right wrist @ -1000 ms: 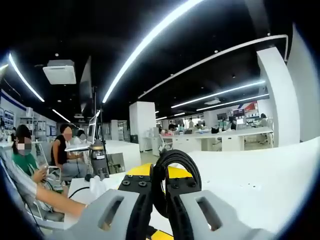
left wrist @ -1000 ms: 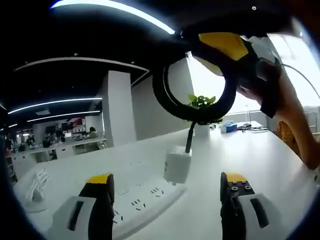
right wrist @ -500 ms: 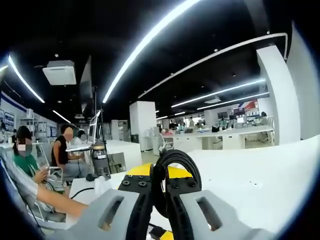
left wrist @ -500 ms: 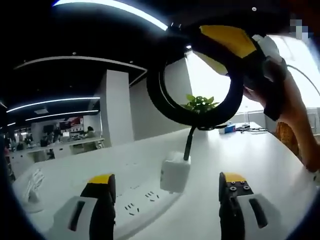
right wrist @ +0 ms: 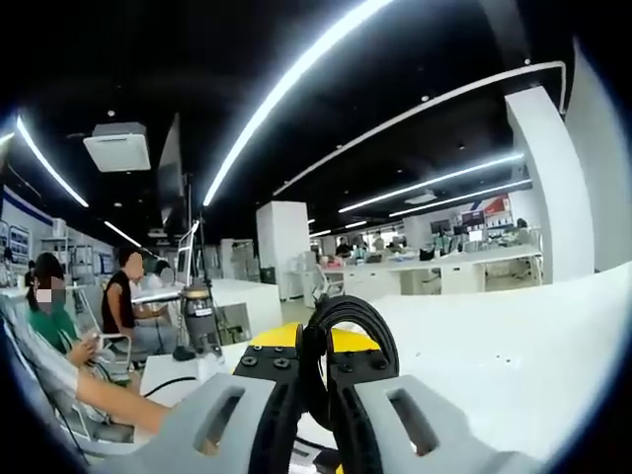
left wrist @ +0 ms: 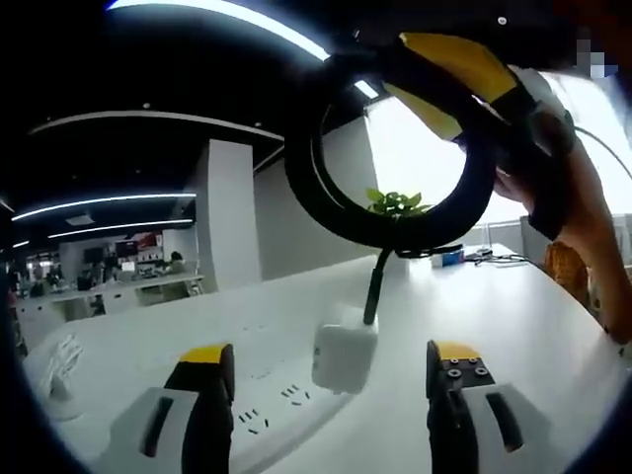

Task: Straighten the power strip on the desk, plug the charger into it

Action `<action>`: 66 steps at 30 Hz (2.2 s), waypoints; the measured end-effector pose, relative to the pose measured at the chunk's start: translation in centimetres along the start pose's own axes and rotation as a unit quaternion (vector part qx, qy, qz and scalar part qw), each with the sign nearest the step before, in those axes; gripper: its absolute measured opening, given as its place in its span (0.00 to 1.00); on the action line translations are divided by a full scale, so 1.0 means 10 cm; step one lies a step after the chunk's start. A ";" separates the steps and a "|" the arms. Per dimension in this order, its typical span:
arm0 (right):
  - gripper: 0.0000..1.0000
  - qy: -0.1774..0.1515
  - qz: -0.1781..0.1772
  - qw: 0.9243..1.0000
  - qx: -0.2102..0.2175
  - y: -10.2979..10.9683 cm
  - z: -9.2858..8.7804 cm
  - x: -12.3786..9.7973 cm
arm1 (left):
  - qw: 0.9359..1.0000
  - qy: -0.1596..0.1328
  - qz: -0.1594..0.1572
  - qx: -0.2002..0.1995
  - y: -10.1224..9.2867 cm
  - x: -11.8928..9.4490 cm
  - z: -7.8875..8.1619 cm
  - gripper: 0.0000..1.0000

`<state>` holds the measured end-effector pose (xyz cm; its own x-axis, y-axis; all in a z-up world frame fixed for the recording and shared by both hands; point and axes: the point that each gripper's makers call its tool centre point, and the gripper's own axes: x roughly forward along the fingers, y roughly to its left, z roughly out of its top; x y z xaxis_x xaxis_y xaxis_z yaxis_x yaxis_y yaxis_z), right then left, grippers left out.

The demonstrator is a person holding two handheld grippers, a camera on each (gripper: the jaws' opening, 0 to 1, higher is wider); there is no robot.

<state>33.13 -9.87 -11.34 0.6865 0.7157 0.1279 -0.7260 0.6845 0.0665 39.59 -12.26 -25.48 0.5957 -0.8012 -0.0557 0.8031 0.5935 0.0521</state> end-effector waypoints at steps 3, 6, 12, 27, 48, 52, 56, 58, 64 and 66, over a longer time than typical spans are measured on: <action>0.06 0.000 0.001 1.000 0.003 0.01 -0.01 0.00 | 1.000 -0.003 -0.003 0.000 -0.02 0.03 0.01 0.77; 0.06 0.000 0.002 1.000 0.004 0.01 -0.01 0.00 | 1.000 -0.002 -0.006 0.005 -0.06 0.05 0.01 0.74; 0.06 -0.002 0.001 1.000 0.008 0.01 -0.01 -0.03 | 1.000 0.000 -0.006 0.012 -0.07 0.07 0.00 0.62; 0.06 -0.009 -0.002 1.000 0.018 -0.01 -0.02 -0.07 | 1.000 -0.001 -0.020 0.017 -0.17 0.14 -0.04 0.47; 0.06 -0.009 -0.011 1.000 0.016 -0.08 -0.06 -0.09 | 0.995 0.003 -0.079 0.066 -0.22 0.17 -0.08 0.26; 0.06 -0.006 -0.012 1.000 0.016 -0.10 -0.09 -0.09 | 0.993 0.010 -0.095 0.072 -0.20 0.18 -0.10 0.26; 0.06 -0.006 -0.014 1.000 0.014 -0.11 -0.10 -0.09 | 0.990 0.017 -0.120 0.075 -0.20 0.21 -0.11 0.26; 0.06 -0.005 -0.015 1.000 0.014 -0.13 -0.11 -0.08 | 0.987 0.021 -0.134 0.083 -0.20 0.22 -0.12 0.26; 0.06 -0.006 -0.017 1.000 0.013 -0.18 -0.09 -0.06 | 0.981 0.018 -0.175 0.084 -0.17 0.29 -0.10 0.25; 0.06 -0.005 -0.018 1.000 0.011 -0.21 -0.09 -0.05 | 0.980 0.020 -0.181 0.082 -0.15 0.32 -0.09 0.25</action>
<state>34.35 -11.52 -12.42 0.7122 0.6890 0.1340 -0.7013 0.7068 0.0928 40.31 -15.66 -26.68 0.2746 -0.9514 -0.1391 0.9516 0.2482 0.1810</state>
